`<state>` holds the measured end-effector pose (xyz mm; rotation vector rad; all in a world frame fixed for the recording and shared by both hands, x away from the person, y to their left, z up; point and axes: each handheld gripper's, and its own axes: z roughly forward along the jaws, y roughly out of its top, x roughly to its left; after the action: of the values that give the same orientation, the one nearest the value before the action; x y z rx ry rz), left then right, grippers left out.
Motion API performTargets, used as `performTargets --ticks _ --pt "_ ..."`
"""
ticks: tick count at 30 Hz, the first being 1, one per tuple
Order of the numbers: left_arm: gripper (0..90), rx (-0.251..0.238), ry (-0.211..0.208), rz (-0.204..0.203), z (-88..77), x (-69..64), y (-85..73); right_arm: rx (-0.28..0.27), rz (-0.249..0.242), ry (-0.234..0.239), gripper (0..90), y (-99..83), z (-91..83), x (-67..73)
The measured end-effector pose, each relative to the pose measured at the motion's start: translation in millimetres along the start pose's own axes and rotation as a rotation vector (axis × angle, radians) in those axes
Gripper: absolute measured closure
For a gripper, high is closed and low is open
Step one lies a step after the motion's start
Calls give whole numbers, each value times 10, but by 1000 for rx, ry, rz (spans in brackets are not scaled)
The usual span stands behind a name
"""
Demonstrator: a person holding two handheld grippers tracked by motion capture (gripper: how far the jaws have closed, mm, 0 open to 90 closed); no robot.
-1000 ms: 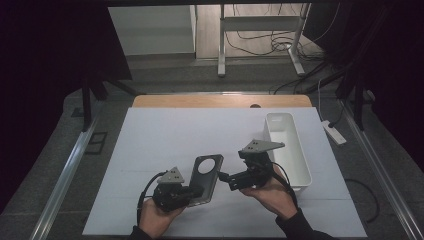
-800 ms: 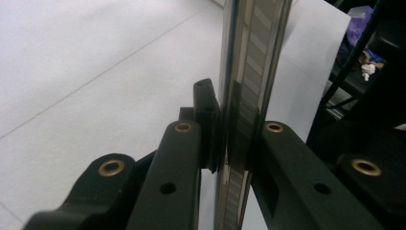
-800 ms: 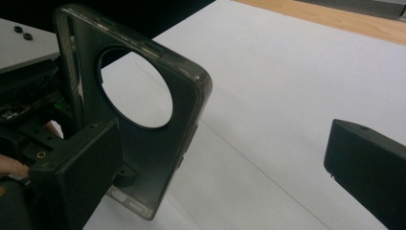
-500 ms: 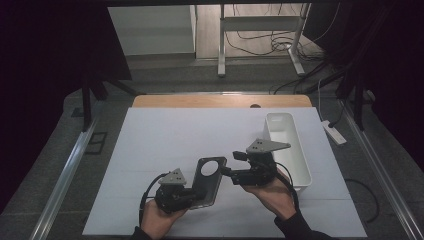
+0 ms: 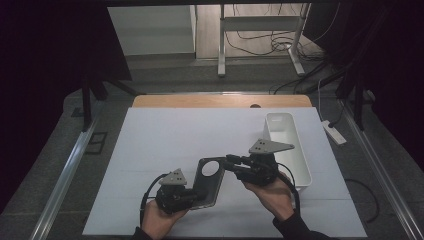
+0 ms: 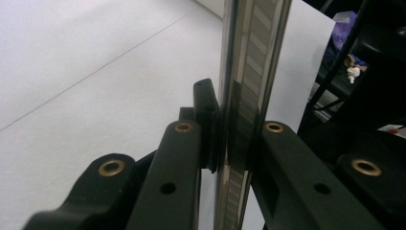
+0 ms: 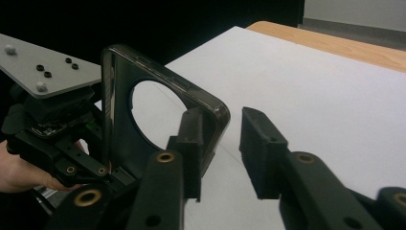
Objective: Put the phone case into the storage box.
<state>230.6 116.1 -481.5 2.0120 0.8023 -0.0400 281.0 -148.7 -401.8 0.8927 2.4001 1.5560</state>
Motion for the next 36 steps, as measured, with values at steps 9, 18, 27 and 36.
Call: performTargets --ticks 9,18,27,36 --pt "847 -15 -38 -5 -4 25 -8 -10 8 26 792 3 -11 -7" --pt "844 -4 -59 -3 24 46 -17 -17 35 48 815 4 -14 -17" --pt "841 -2 -72 -3 51 62 -19 -18 50 50 821 10 -14 -7" --pt "758 -10 -71 -4 60 75 -16 -18 52 42 825 19 -15 20"
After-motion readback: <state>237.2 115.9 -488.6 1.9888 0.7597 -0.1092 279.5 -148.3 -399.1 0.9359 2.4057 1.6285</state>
